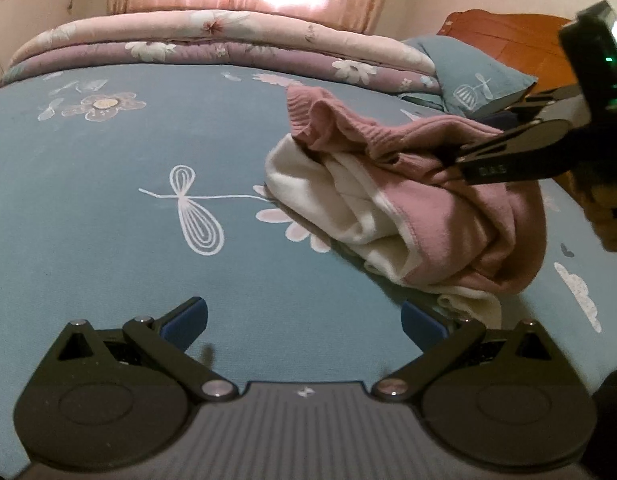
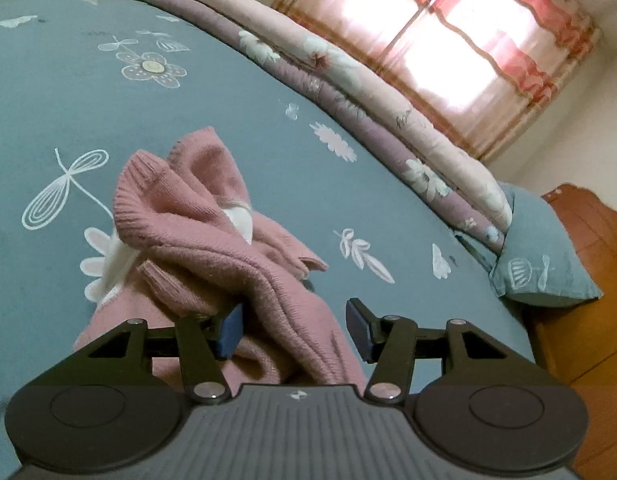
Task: Fold clothes
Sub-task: 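Grasp the pink sweater edge with the right gripper and lift it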
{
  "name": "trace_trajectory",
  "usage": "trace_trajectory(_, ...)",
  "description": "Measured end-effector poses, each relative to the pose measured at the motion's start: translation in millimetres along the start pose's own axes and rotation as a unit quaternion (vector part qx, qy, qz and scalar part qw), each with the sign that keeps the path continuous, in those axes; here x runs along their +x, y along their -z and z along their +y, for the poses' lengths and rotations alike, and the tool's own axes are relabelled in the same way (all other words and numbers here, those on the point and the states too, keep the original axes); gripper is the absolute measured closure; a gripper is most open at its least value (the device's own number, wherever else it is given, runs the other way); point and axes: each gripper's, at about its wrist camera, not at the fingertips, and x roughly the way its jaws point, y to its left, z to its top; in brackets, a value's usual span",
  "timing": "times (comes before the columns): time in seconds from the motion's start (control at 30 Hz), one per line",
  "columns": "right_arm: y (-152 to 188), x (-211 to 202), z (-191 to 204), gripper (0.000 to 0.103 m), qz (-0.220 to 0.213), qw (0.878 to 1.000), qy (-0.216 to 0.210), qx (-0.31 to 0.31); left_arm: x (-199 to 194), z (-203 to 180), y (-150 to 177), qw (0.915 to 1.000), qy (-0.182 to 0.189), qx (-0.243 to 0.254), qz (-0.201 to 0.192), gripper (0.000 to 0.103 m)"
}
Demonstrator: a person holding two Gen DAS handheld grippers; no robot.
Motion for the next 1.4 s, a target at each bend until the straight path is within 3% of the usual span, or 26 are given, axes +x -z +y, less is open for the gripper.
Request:
trace_trajectory(0.1, -1, 0, 0, 0.053, 0.007, 1.0, -0.003, 0.007, 1, 2, -1, 0.9999, 0.005, -0.008, 0.009, 0.001)
trace_trajectory(0.17, -1, -5, 0, 0.081, 0.006, 1.0, -0.007, 0.012, 2, 5, -2, 0.9997, 0.009, -0.019, 0.015, 0.001)
trace_trajectory(0.23, 0, -12, -2, 0.083, 0.0, 1.0, -0.003, 0.017, 3, 8, -2, 0.9994, 0.011, -0.029, 0.017, 0.001)
trace_trajectory(0.9, 16, -57, -15, 0.089, 0.006, 0.997, -0.044, 0.066, 1, 2, 0, 0.9998, -0.004, -0.015, 0.01, 0.001)
trace_trajectory(1.07, 28, -63, -19, 0.091, 0.021, 0.995, -0.058, 0.077, -2, -4, 2, 0.9993, -0.017, 0.02, -0.026, 0.001)
trace_trajectory(1.4, 62, -63, -32, 0.091, 0.07, 0.991, -0.056, 0.102, 4, -6, -2, 0.9993, -0.007, 0.032, -0.019, 0.001)
